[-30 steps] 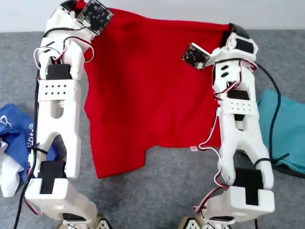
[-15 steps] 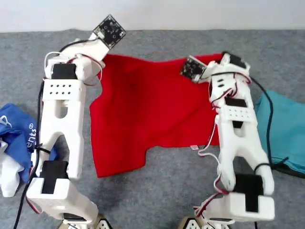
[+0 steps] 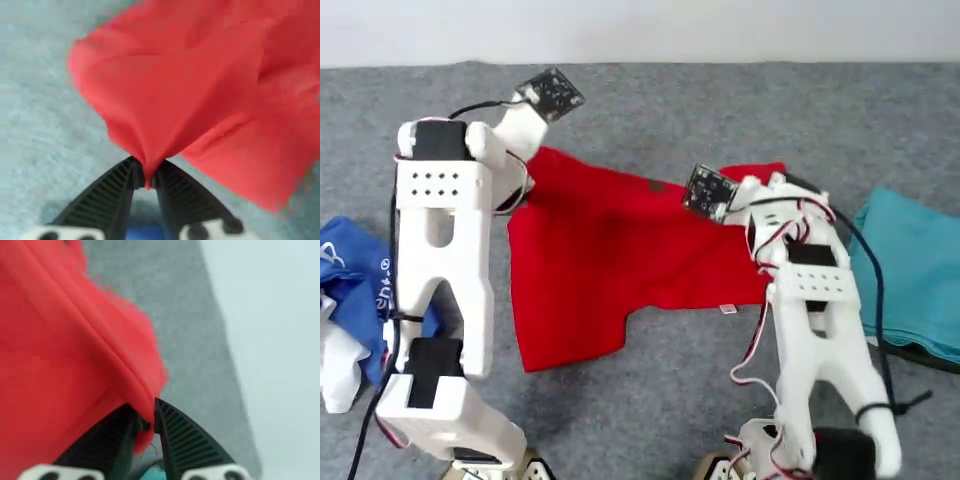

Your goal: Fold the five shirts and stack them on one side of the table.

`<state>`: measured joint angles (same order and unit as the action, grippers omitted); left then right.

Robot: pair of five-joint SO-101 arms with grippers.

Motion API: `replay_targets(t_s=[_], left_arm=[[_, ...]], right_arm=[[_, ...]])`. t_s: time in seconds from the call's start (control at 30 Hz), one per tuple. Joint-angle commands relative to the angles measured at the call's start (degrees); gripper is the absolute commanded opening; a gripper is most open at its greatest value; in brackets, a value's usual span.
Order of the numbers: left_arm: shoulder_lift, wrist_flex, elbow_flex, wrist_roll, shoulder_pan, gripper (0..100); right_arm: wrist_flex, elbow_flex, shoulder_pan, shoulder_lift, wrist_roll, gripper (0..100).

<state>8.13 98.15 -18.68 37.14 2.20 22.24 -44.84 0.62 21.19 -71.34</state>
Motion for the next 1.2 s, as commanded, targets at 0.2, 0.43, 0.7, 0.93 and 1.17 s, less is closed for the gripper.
replay_targets(t_s=[0.2, 0.43, 0.7, 0.93, 1.17], left_arm=[[-18.5, 2.3, 22.0, 1.0, -5.5, 0], [-32.1, 2.2, 41.5, 0.9, -4.9, 0], [-39.6, -2.2, 55.3, 1.0, -1.4, 0], [-39.8, -5.3, 60.9, 1.0, -1.5, 0], [-40.3, -6.3, 62.7, 0.8, -1.3, 5]], right_arm=[[8.3, -6.4, -0.4, 9.3, -0.4, 1.0], [9.5, -10.8, 1.5, 13.2, -0.4, 1.0], [9.5, -13.3, 5.0, 16.4, -0.5, 1.0], [9.5, -13.4, 7.3, 16.4, -0.6, 1.0], [9.4, -13.5, 7.3, 16.8, -0.6, 2.4]])
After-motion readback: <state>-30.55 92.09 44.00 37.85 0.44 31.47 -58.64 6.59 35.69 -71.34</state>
